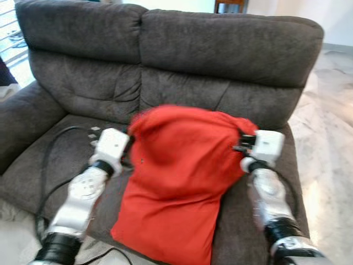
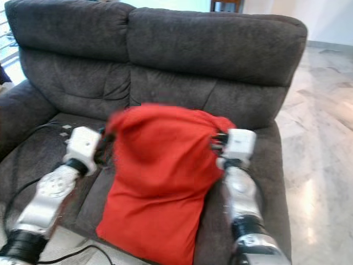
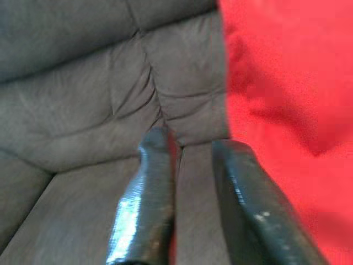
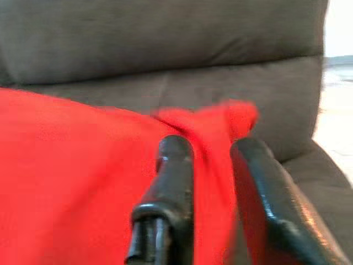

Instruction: Move the pillow to the sofa from floor

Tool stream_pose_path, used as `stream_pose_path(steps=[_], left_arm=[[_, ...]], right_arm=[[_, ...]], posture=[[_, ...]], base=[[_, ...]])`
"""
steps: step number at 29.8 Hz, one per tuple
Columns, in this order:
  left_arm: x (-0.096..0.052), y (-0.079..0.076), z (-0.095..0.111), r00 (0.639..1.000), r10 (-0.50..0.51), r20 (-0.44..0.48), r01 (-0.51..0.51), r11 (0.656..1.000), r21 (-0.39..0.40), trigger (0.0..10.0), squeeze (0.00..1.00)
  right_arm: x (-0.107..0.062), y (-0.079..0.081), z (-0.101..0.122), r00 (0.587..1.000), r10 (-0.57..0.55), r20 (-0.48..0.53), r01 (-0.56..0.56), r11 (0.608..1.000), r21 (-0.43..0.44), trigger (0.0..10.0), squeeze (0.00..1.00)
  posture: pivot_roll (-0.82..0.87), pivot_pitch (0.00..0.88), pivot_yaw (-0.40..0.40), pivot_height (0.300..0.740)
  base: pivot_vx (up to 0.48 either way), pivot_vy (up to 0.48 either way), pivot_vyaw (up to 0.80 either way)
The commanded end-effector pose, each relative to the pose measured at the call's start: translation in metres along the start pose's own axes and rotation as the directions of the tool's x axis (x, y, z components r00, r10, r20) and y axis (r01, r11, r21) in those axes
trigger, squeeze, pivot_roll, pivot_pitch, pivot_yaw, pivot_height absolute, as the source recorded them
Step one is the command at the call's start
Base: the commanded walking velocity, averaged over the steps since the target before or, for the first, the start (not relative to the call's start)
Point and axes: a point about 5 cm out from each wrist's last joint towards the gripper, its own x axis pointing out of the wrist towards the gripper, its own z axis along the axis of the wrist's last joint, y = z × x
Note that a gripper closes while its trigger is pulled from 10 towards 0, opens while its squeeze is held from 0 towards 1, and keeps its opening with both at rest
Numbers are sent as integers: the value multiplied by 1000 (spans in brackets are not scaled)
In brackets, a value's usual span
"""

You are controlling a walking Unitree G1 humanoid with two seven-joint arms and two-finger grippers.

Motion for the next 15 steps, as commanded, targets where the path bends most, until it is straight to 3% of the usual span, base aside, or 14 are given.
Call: stream_pose_path(steps=[1, 5, 6, 7, 8, 10, 11, 15], left_arm=[[0, -4, -4, 1000, -14, -14, 14, 1000, -6, 10000, 1000], [-3, -4, -16, 998, -1, -63, 1, 1000, -5, 10000, 1000], [-5, -3, -23, 996, 8, -86, -9, 1000, -15, 10000, 1000], [-5, -3, -23, 996, 8, -86, -9, 1000, -15, 10000, 1000], [-10, -5, -41, 989, 9, -148, -16, 999, -47, 10000, 0], [-20, -9, -70, 968, 4, -252, -21, 998, -62, 10000, 0], [-21, -10, -73, 966, 4, -260, -22, 998, -66, 10000, 0], [-42, -19, -115, 895, -13, -446, -27, 996, -83, 10000, 0]], right_arm=[[-5, 7, -9, 1000, 8, -21, -8, 1000, 14, 10000, 1000], [-14, -1, -20, 998, -38, -45, 39, 999, 7, 10000, 945], [-17, -6, -25, 996, -67, -65, 67, 998, 9, 10000, 0], [-17, -6, -25, 996, -67, -65, 67, 998, 9, 10000, 0], [-29, -20, -42, 983, -132, -131, 136, 990, 24, 10000, 0], [-51, -42, -70, 943, -224, -246, 232, 973, 4, 10000, 0], [-54, -44, -73, 938, -233, -258, 241, 971, -2, 10000, 0], [-93, -66, -109, 856, -329, -399, 323, 943, -84, 10000, 0]], posture=[[126, 170, 49, 740], [128, 166, 49, 740], [128, 161, 52, 740], [128, 161, 52, 740], [126, 157, 54, 740], [125, 152, 59, 740], [125, 152, 59, 740], [90, 114, 75, 740]], base=[[0, 0, 0], [0, 0, 0], [0, 0, 0], [0, 0, 0], [0, 0, 0], [0, 0, 0], [0, 0, 0], [0, 0, 0]])
